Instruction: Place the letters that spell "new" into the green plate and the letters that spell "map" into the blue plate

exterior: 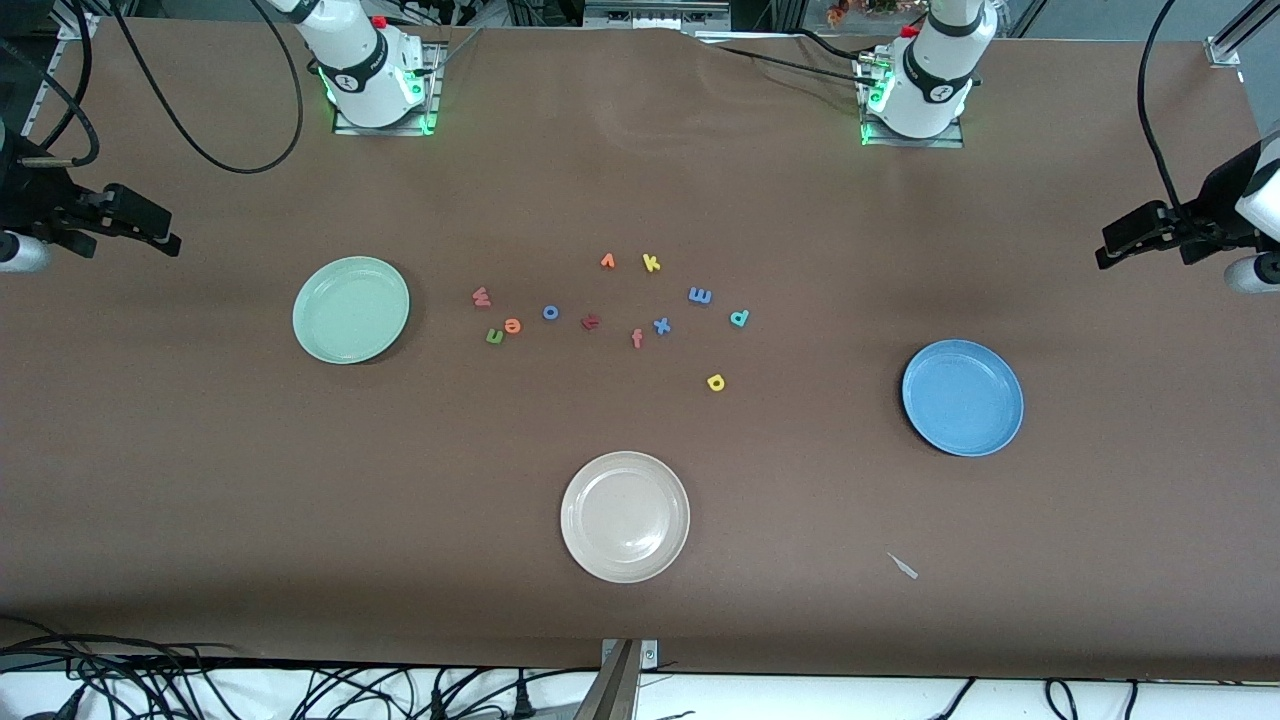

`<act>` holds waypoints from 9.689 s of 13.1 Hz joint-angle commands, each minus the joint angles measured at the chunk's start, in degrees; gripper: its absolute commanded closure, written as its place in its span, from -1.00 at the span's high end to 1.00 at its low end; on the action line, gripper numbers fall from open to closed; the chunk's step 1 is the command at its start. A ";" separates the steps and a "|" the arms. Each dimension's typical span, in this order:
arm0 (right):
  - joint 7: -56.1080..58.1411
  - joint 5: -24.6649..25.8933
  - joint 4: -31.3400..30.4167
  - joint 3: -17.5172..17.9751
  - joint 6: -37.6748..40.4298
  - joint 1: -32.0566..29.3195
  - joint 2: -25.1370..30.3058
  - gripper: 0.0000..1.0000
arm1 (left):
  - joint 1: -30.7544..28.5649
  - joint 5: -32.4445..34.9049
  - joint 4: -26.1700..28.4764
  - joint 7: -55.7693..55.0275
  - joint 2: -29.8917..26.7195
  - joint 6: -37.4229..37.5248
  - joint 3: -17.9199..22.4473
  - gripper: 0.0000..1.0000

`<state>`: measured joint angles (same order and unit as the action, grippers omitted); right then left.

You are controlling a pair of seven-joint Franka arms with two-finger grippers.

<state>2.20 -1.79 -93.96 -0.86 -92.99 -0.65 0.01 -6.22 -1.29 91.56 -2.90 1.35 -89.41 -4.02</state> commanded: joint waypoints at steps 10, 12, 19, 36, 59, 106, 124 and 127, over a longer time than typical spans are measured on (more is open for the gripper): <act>-0.62 0.04 -1.32 0.07 0.09 -0.23 1.40 1.00 | -0.38 -0.91 -0.33 1.32 0.23 -0.50 0.06 1.00; -0.62 0.04 -1.32 0.07 0.09 -0.23 1.40 1.00 | -0.11 -0.65 -0.33 1.32 0.93 -0.59 0.06 1.00; -0.62 -0.05 -1.40 0.07 0.18 -0.32 1.40 1.00 | 0.15 -0.74 -1.03 0.62 4.53 -2.52 -0.20 1.00; -0.71 -0.14 -1.23 -0.19 0.26 -0.32 1.31 1.00 | 15.60 -1.70 -2.45 -2.96 18.60 -8.67 -1.08 1.00; -34.13 0.56 -15.62 2.18 -26.50 11.61 -15.74 0.96 | 36.01 -0.91 -2.43 -47.46 43.29 -42.69 -0.90 1.00; -14.69 0.30 -35.95 -23.04 -35.33 27.11 -17.40 -0.92 | 4.55 11.20 20.50 22.32 24.66 -38.55 -0.64 -0.55; -29.80 0.39 -24.51 -0.73 -28.11 27.99 -15.48 1.00 | 9.45 6.03 19.44 11.09 25.28 -39.68 -19.62 1.00; -29.19 0.48 -27.24 3.50 -33.56 27.99 -16.09 1.00 | 12.36 6.12 22.95 7.22 25.28 -45.14 -19.71 1.00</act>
<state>-27.89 -1.45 -118.43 0.63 -123.29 27.73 -16.65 4.93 5.22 111.68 6.32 27.61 -131.35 -23.99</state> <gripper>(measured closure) 0.000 0.000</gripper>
